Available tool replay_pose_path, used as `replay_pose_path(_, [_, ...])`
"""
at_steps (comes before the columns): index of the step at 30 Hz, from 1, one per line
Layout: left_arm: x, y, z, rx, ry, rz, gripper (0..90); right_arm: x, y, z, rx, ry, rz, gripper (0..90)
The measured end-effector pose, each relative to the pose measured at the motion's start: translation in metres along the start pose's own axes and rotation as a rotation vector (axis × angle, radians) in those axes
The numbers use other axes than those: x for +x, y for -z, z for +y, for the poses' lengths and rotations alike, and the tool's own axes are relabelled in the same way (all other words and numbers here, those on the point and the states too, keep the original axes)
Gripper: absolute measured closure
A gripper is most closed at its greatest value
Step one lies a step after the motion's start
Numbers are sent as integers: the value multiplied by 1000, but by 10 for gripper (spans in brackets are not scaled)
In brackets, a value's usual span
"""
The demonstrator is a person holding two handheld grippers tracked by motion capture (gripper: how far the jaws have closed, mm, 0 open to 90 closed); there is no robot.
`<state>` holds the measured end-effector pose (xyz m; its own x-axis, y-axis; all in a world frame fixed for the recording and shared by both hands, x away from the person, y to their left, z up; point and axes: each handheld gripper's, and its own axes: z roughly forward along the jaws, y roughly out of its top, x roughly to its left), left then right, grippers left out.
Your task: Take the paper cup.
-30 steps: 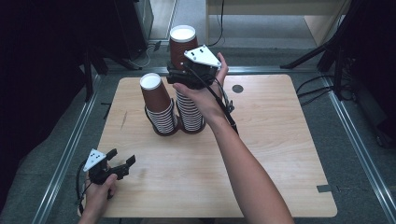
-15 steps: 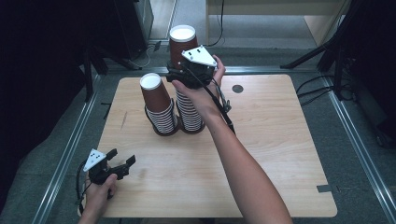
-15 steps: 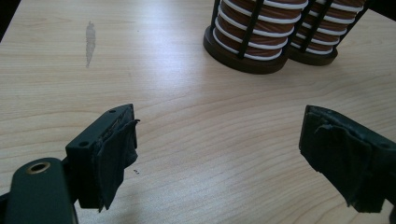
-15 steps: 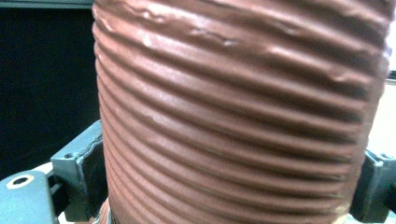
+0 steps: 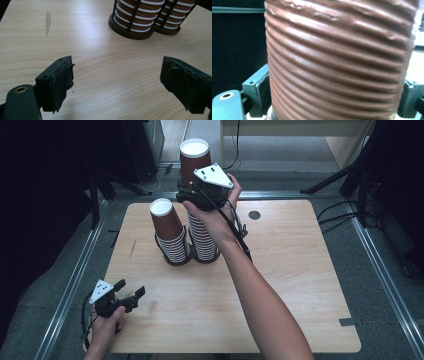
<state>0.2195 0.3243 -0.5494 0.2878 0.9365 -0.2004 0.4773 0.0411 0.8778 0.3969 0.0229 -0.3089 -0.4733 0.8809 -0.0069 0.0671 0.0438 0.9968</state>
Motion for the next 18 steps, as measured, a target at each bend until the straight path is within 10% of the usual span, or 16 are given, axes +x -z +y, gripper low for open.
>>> replay_pose_path(18, [0,0,0,2,-2,2,116,3,9,26,-70,0,1,106])
